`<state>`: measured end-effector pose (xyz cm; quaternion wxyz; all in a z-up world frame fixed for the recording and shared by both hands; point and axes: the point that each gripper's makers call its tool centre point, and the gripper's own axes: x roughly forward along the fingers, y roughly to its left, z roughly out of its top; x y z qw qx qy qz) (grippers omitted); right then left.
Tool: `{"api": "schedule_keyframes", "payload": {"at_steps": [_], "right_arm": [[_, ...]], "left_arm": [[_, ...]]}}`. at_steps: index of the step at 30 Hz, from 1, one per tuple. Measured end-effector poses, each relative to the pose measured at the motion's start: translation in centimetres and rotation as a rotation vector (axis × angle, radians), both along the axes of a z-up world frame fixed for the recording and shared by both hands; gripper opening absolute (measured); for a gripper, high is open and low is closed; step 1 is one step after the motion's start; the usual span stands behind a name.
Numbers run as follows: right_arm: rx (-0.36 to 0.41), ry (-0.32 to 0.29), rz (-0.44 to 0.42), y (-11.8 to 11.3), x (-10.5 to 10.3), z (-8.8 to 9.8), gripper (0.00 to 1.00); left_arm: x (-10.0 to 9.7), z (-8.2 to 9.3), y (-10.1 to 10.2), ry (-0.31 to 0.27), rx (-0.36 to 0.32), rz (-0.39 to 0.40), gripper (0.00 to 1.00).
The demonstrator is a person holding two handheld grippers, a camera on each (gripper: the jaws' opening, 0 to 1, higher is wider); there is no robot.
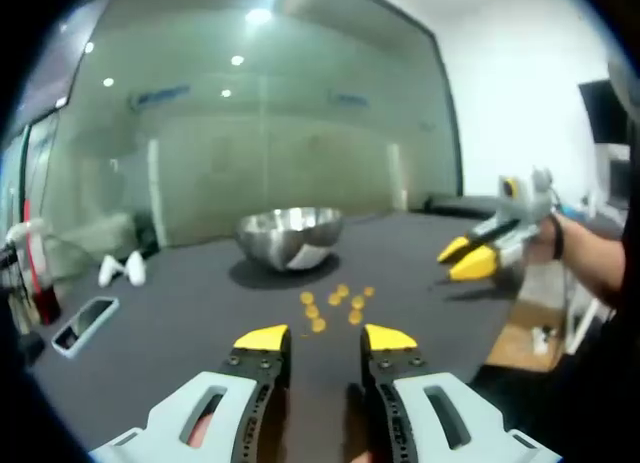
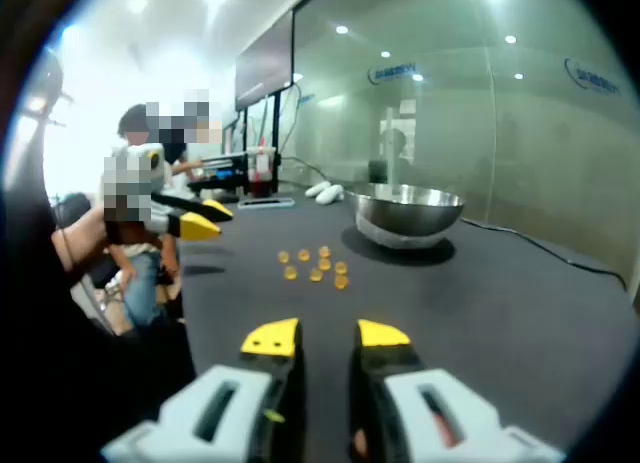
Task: Pick up the QQ candy scattered on the table and place it into the stainless steel bowl on the table
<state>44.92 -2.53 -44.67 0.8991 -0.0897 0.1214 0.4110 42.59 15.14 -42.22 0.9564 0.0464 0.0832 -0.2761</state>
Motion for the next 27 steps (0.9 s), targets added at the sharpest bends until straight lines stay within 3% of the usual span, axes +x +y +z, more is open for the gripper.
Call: {"api": "schedule_keyframes", "payload": {"at_steps": [13, 27], "right_arm": [[-0.004, 0.005, 0.000, 0.0, 0.0, 0.1, 0.22], [-0.014, 0.009, 0.005, 0.1, -0.1, -0.2, 0.21]], "left_arm": [[-0.1, -1.0, -0.1, 0.015, 0.054, 0.005, 0.31], [-0.4, -1.7, -0.5, 0.048, 0.058, -0.019, 0.31]]}}
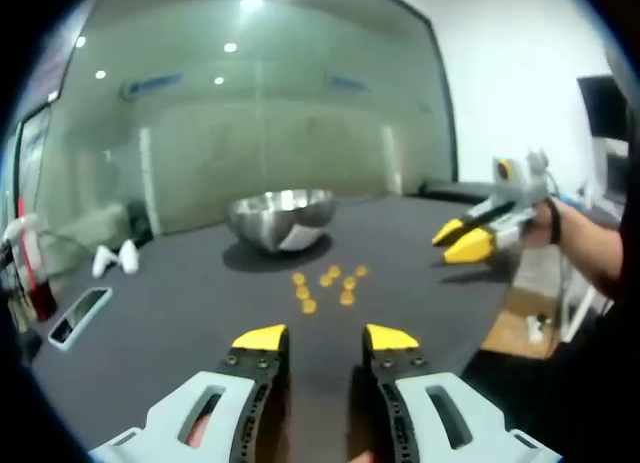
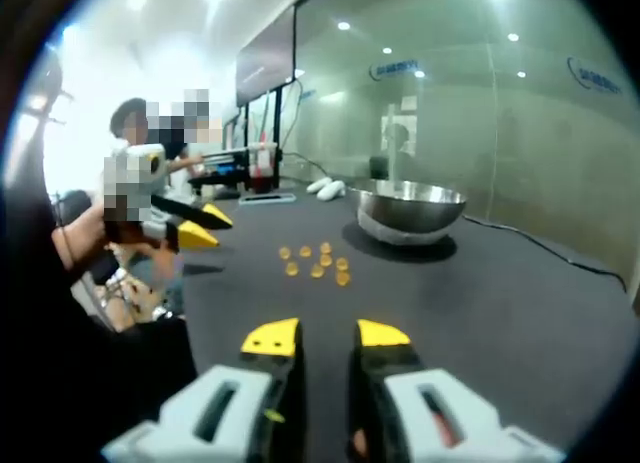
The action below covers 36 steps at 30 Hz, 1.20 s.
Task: Pick up the QQ candy scattered on the table and place it into the stainless steel bowl on the table
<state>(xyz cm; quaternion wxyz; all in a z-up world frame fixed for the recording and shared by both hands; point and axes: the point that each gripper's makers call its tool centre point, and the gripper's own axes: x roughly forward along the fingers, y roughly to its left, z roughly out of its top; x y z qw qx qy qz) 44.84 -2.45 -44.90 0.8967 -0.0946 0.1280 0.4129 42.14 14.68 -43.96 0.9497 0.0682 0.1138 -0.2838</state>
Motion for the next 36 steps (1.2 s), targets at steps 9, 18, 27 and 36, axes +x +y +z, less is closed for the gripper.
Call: {"api": "schedule_keyframes", "payload": {"at_steps": [9, 18, 27, 36], "right_arm": [[-0.005, 0.007, 0.003, 0.1, 0.0, -0.3, 0.21], [-0.004, 0.012, 0.017, 0.6, 0.4, -0.2, 0.22], [-0.012, 0.028, 0.038, 2.2, 1.8, -0.6, 0.22], [-0.024, 0.019, 0.069, 4.3, 3.2, -0.9, 0.21]], "left_arm": [[-0.1, -0.2, -0.1, 0.007, 0.011, -0.006, 0.31], [-0.3, -0.1, -0.1, 0.008, 0.018, -0.009, 0.31], [-0.6, 0.0, -0.1, 0.006, 0.024, -0.012, 0.31], [-1.2, 0.3, 0.6, -0.001, 0.016, 0.000, 0.31]]}}
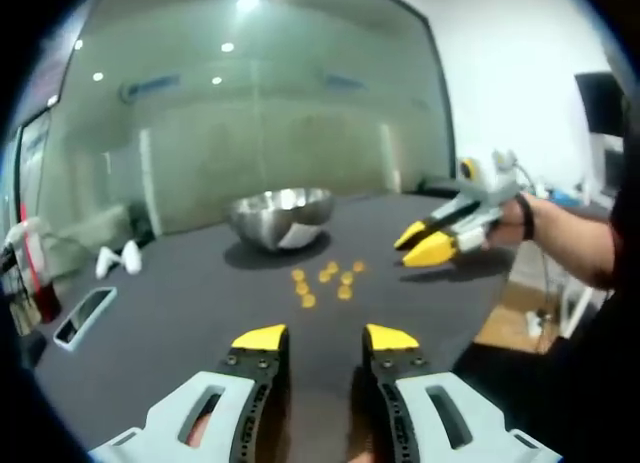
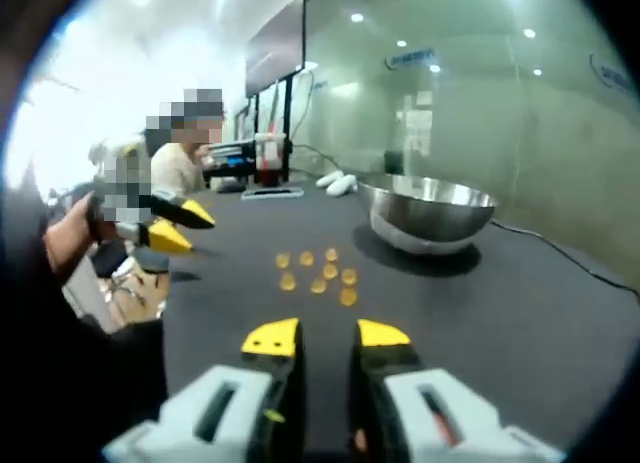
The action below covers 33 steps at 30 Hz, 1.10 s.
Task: Pick up the QQ candy scattered on the table and place it into the stainless steel bowl on the table
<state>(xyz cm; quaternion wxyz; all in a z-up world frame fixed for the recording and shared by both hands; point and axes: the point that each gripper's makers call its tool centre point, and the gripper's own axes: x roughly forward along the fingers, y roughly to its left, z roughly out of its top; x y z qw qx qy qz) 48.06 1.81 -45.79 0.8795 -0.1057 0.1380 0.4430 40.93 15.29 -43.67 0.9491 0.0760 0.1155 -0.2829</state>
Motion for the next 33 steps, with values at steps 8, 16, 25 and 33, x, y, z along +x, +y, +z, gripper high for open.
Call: {"api": "schedule_keyframes", "payload": {"at_steps": [8, 16, 25, 33], "right_arm": [[0.014, 0.045, -0.029, 1.9, 2.7, -1.2, 0.20], [-0.011, 0.072, -0.051, 2.7, 4.5, -2.2, 0.16], [0.023, 0.069, -0.021, 3.3, 4.4, -2.2, 0.10], [0.076, 0.039, -0.042, 2.2, 4.2, 0.7, 0.09]], "left_arm": [[-0.2, -0.1, 0.2, 0.003, 0.004, 0.008, 0.31], [-0.5, 0.1, 0.5, -0.001, 0.005, 0.018, 0.31], [-0.8, -0.2, 0.7, 0.009, 0.006, 0.018, 0.31], [-0.6, -0.3, 0.1, 0.011, 0.013, 0.000, 0.31]]}}
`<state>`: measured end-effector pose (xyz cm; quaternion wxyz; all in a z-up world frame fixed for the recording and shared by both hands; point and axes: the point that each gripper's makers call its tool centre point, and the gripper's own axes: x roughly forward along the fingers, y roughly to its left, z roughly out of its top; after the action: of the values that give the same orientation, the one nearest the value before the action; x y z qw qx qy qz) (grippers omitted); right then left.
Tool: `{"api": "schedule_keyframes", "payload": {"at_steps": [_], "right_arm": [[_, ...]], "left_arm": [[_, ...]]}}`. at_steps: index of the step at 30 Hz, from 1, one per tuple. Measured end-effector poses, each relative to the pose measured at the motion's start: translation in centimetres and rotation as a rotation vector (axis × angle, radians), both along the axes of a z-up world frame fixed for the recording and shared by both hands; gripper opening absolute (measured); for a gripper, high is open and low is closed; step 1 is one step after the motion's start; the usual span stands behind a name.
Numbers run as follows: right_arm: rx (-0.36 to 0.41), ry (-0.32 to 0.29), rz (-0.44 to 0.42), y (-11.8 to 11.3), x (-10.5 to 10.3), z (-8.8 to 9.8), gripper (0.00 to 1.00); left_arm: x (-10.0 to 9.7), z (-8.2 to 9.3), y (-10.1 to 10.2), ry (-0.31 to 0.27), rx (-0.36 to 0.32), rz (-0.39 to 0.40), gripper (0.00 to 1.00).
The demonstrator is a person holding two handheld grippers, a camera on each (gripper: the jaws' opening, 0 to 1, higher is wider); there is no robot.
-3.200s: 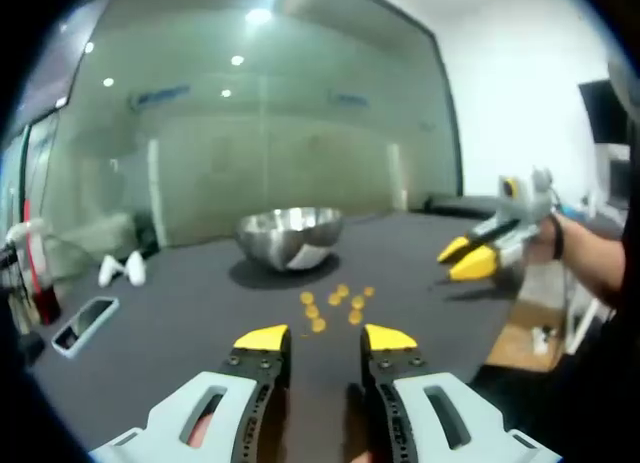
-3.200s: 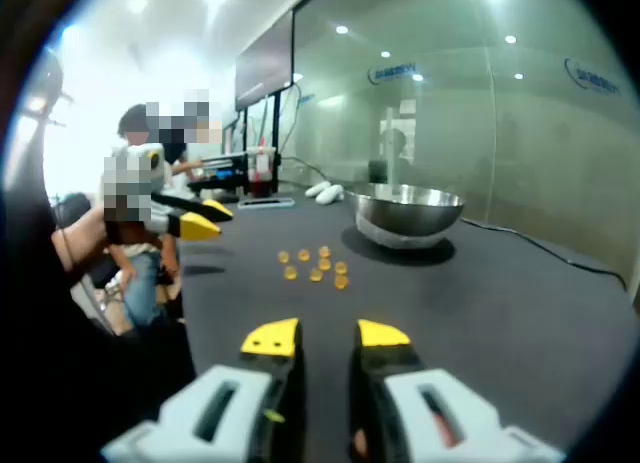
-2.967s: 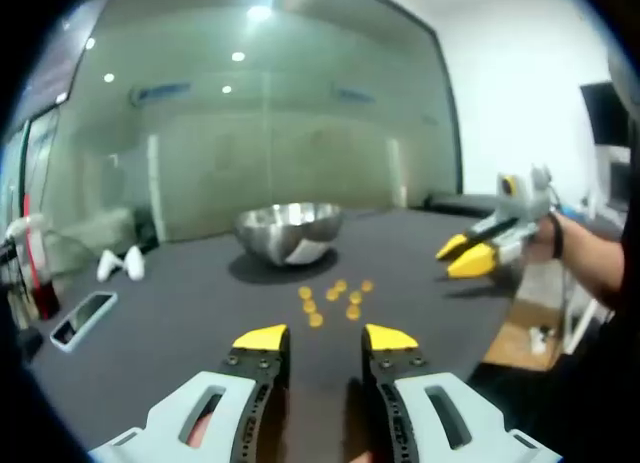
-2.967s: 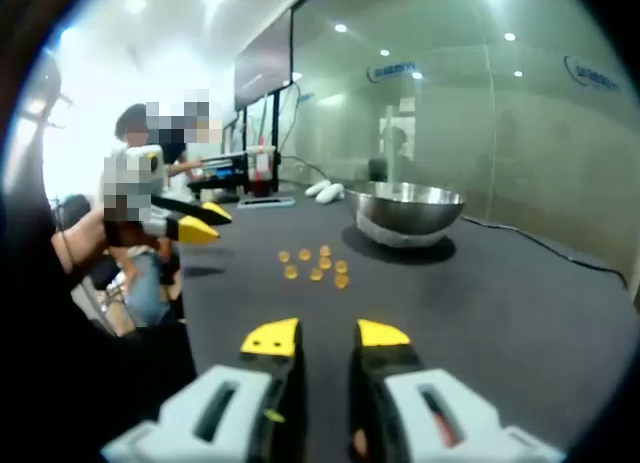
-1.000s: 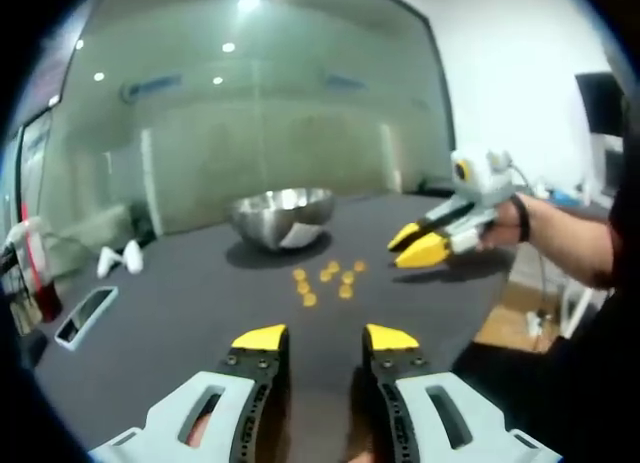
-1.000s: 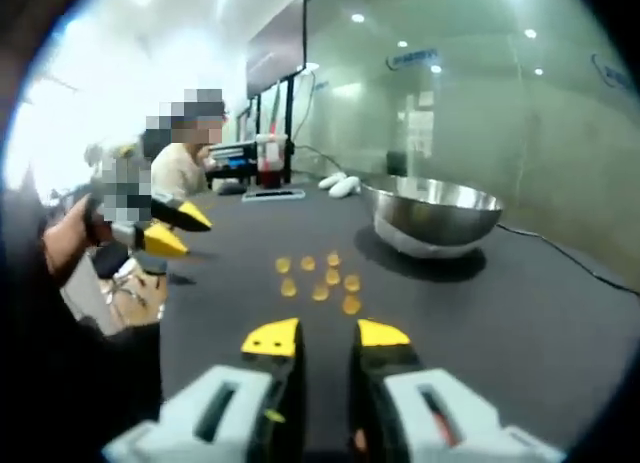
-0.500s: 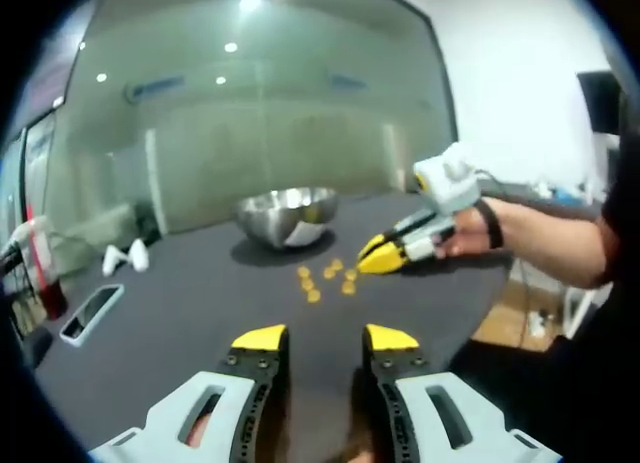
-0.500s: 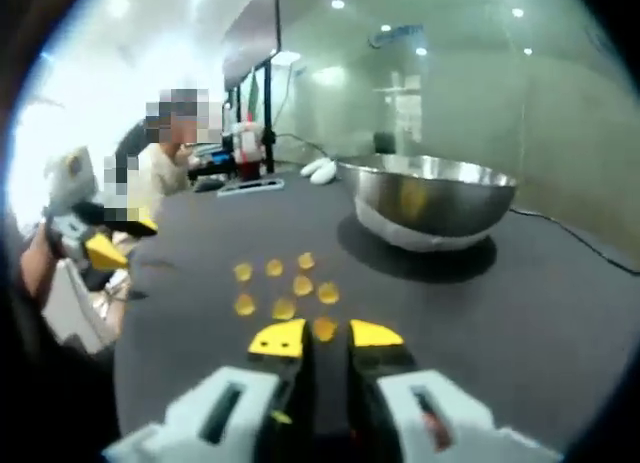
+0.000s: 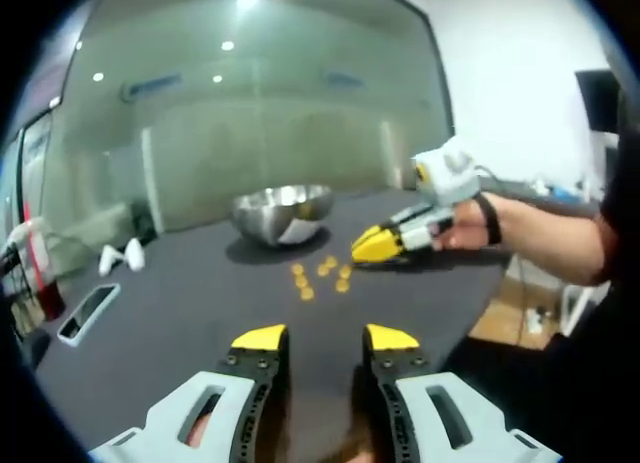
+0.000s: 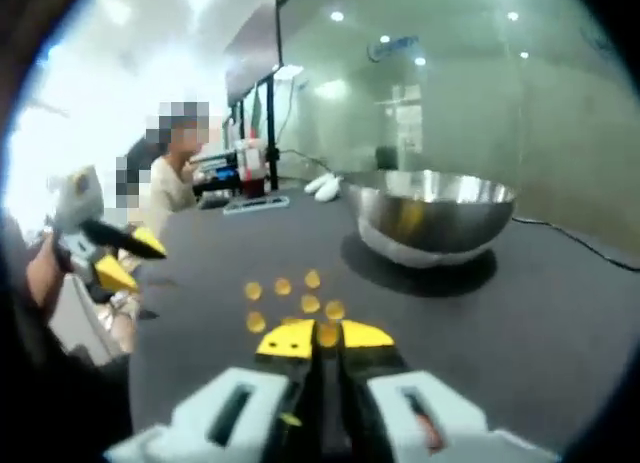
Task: Pick up the QQ candy scattered on the table and place it into the stainless steel bowl on the table
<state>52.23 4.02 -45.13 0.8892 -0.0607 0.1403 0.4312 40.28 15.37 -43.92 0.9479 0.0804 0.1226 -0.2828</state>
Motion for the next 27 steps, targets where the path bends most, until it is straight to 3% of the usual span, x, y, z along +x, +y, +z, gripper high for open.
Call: {"api": "schedule_keyframes", "payload": {"at_steps": [6, 8, 9, 11, 12, 16, 18, 20, 27], "right_arm": [[0.022, -0.088, -0.057, -1.4, 1.4, 3.7, 0.09], [0.048, -0.115, -0.106, -2.3, 2.7, 5.2, 0.09], [0.063, -0.143, -0.147, -2.7, 3.5, 6.2, 0.09], [0.043, -0.266, -0.168, -2.9, 4.9, 8.2, 0.09], [0.062, -0.281, -0.190, -2.9, 5.6, 8.8, 0.09], [0.088, -0.238, -0.226, -2.5, 7.9, 9.2, 0.09], [0.069, -0.241, -0.236, -2.2, 8.8, 9.2, 0.09], [0.098, -0.283, -0.276, -2.3, 10.0, 10.3, 0.09], [0.122, -0.233, -0.279, -0.6, 12.5, 10.2, 0.09]], "left_arm": [[-0.1, -0.1, -0.4, 0.001, 0.007, -0.016, 0.31], [0.0, -0.1, -0.4, 0.000, 0.002, -0.014, 0.31], [0.0, -0.1, -0.4, 0.000, 0.000, -0.014, 0.31], [-0.1, 0.0, -0.6, 0.001, -0.002, -0.015, 0.31], [-0.1, 0.1, -0.7, 0.002, -0.001, -0.018, 0.31], [-0.3, 0.1, -1.0, -0.004, 0.009, -0.030, 0.31], [-0.2, 0.1, -0.9, -0.004, 0.008, -0.024, 0.31], [-0.2, 0.1, -0.9, -0.001, 0.004, -0.023, 0.31], [-0.1, 0.1, -0.6, 0.004, 0.008, -0.020, 0.31]]}}
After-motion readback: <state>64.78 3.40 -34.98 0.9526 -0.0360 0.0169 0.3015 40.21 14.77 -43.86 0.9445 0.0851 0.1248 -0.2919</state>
